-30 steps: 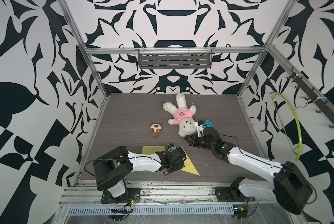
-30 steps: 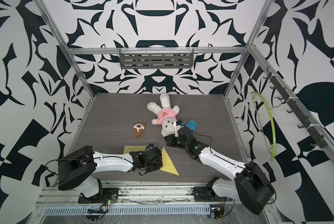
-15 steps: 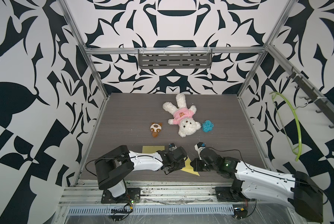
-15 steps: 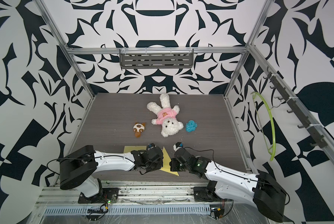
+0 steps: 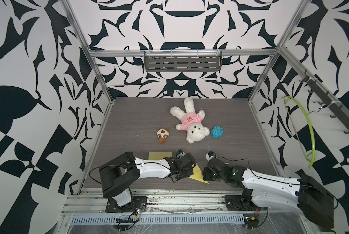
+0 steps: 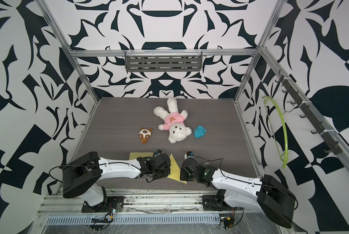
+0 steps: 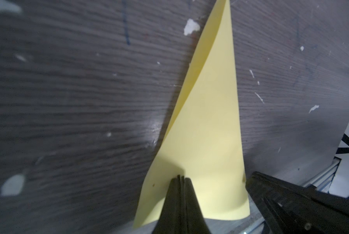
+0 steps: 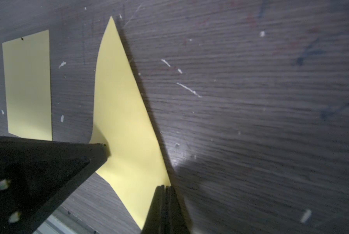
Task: Fold the square paper diagonally
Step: Fold the paper at the center of the board.
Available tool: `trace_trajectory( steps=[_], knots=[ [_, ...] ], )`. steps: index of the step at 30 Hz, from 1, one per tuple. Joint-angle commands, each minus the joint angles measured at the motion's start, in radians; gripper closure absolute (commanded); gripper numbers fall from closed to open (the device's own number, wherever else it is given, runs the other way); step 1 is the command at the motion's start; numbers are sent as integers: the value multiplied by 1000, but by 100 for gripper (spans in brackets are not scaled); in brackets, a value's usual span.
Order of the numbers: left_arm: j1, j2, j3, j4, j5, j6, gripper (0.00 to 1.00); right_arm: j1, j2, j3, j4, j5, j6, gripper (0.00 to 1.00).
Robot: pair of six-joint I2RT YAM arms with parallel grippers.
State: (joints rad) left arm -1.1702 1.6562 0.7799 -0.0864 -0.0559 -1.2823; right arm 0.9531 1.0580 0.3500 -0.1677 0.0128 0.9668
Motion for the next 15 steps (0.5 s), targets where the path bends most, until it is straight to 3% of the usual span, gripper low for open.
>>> trace_trajectory(
  steps=[1,9,15],
  knots=[
    [-17,91,-63,-203,49,17,100,5,10,14,52,18,1,100],
    [-17,79,-70,-203,45,14,100,4,94,59,50,19,-13,100],
    [-18,79,-73,-202,41,11,100,9,63,18,9,19,8,100]
  ],
)
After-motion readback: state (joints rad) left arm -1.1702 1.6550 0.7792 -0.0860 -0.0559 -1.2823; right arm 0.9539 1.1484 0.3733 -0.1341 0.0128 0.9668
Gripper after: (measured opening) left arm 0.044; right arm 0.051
